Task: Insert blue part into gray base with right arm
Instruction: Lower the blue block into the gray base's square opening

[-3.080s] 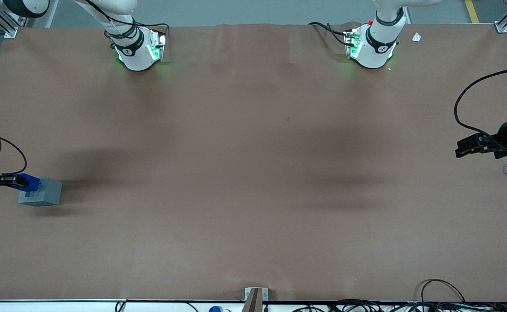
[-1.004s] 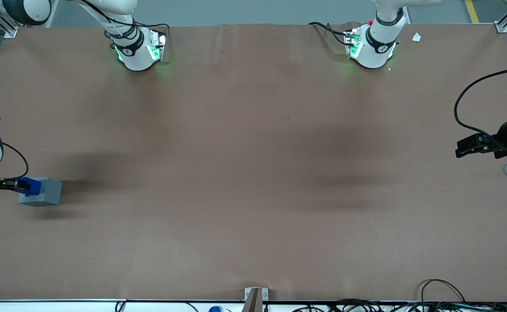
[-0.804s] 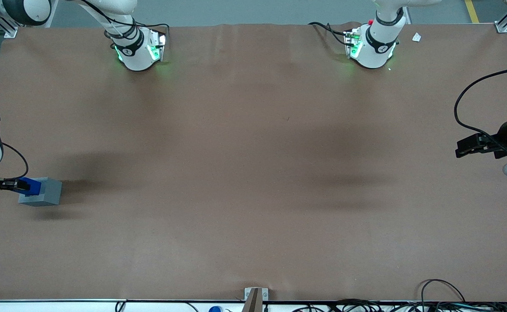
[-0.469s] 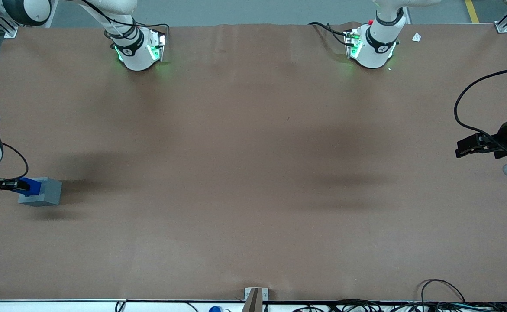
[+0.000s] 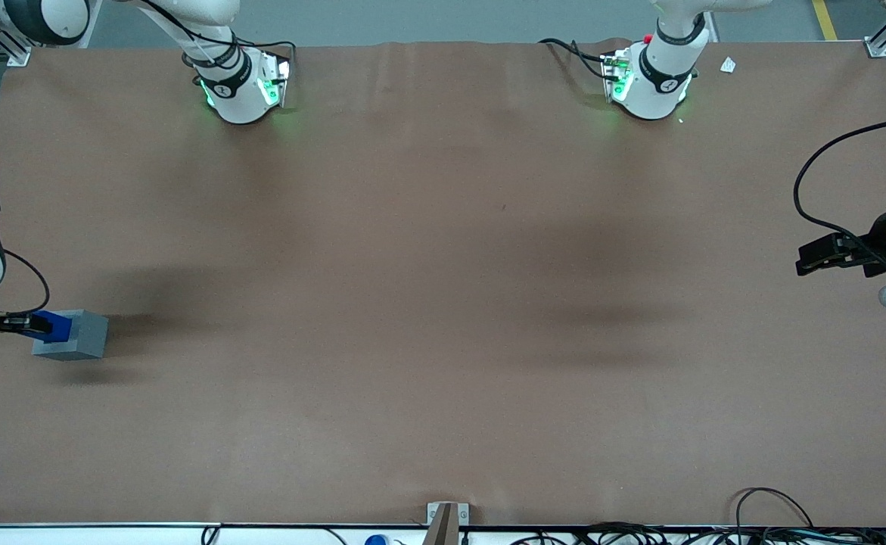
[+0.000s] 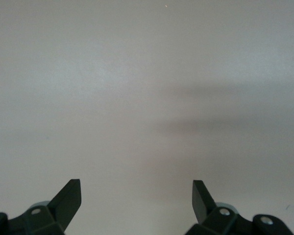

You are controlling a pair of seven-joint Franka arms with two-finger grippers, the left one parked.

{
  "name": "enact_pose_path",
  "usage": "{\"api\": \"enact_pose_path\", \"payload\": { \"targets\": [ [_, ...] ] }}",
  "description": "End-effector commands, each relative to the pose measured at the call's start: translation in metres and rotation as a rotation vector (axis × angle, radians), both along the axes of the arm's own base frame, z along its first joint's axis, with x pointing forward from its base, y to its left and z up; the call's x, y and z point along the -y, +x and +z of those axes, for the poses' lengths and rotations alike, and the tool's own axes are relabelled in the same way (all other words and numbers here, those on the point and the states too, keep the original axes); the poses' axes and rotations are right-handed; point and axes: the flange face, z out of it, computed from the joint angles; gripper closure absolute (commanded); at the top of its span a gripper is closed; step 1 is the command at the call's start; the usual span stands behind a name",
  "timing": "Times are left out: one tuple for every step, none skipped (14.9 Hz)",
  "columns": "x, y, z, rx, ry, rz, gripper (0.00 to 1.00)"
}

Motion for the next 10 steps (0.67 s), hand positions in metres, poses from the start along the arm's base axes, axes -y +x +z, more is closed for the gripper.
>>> {"api": "enact_pose_path", "payload": {
  "targets": [
    [0.0063, 0.0015, -0.0078, 0.007, 0.022, 0.015, 0.73],
    [0.0064, 0.0015, -0.0078, 0.006, 0.021, 0.017, 0.73],
    [0.0064, 0.0015, -0.0078, 0.006, 0.021, 0.02, 0.73],
    [0.0064, 0.0014, -0.0078, 0.006, 0.021, 0.033, 0.73],
    [0.0064, 0.0014, -0.0078, 0.005, 0.023, 0.051, 0.73],
    [0.0064, 0.0014, -0.0078, 0.005, 0.024, 0.059, 0.73],
    [0.0066, 0.0013, -0.0078, 0.004, 0.022, 0.064, 0.73],
    [0.0067, 0.0013, -0.0078, 0.003, 0.021, 0.067, 0.73],
    [0.0067, 0.0013, -0.0078, 0.003, 0.022, 0.073, 0.73],
    [0.0066, 0.0013, -0.0078, 0.004, 0.023, 0.076, 0.73]
  ]
}}
